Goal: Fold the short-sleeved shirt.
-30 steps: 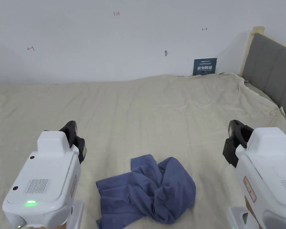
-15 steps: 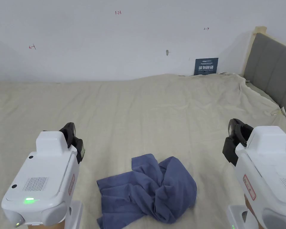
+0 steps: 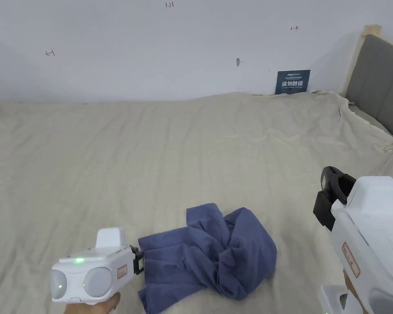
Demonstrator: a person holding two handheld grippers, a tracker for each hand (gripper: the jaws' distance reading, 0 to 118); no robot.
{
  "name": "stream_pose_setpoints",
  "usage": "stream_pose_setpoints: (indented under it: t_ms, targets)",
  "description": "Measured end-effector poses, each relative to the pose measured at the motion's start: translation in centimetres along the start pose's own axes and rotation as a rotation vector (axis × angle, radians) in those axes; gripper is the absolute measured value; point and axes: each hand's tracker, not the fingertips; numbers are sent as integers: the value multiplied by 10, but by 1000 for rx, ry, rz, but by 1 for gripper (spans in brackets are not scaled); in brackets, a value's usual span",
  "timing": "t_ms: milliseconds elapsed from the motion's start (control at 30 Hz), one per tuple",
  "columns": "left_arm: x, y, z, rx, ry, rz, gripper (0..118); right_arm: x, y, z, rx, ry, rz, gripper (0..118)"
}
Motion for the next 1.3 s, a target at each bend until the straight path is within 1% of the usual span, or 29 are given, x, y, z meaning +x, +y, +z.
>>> stream_pose_setpoints:
  t_ms: [167,233,300,367,433,467,500,600,633,667,700,733,767,800,900,933,967,1033,1100,1200,1300]
  targets:
    - [-2,-34,-25,-106,-21,61,0,3,-11,-4,-26,-1,-10,1]
    - [0,-42,-32,-130,-15,65,9,3,-13,-4,-39,1,-10,1]
    - [3,-48,-37,-150,-7,57,22,4,-17,-5,-48,1,-7,1]
    - [6,-51,-42,-172,3,54,51,4,-19,-5,-59,2,-8,1]
    - [10,-54,-47,-191,13,47,82,5,-21,-6,-68,3,-14,1]
    - [12,-54,-50,-201,18,41,90,6,-23,-6,-72,3,-16,1]
    - [14,-55,-53,-208,24,30,91,7,-24,-7,-76,2,-17,1]
    - [22,-57,-61,-210,47,1,91,7,-24,-8,-85,1,-19,1]
    - [23,-58,-65,-213,49,-6,89,7,-23,-8,-87,2,-20,1]
    - [24,-59,-71,-238,47,-17,84,7,-23,-9,-90,4,-20,1]
    - [25,-61,-76,-265,43,-18,73,7,-23,-9,-92,6,-20,1]
    - [26,-62,-80,-281,43,-17,60,9,-24,-10,-94,7,-21,1]
    - [28,-63,-80,-278,46,-20,56,9,-24,-11,-96,7,-22,1]
    - [30,-64,-75,-253,76,-45,49,10,-24,-12,-99,8,-22,1]
    - [31,-61,-72,-242,44,-69,5,13,-25,-15,-105,7,-15,1]
    - [31,-60,-70,-229,-15,-65,4,13,-25,-17,-111,7,-12,1]
    - [31,-58,-68,-232,-2,-60,3,14,-26,-20,-119,7,-10,1]
    - [32,-54,-65,-240,-39,-80,3,14,-26,-24,-138,8,-10,1]
    - [27,-50,-57,-210,-52,-73,3,15,-29,-34,-181,12,-24,1]
    - [19,-41,-41,-167,-116,-35,3,18,-37,-57,-291,43,-69,1]
    - [9,-33,-30,-128,-176,28,3,23,-52,-91,-393,96,-149,1]
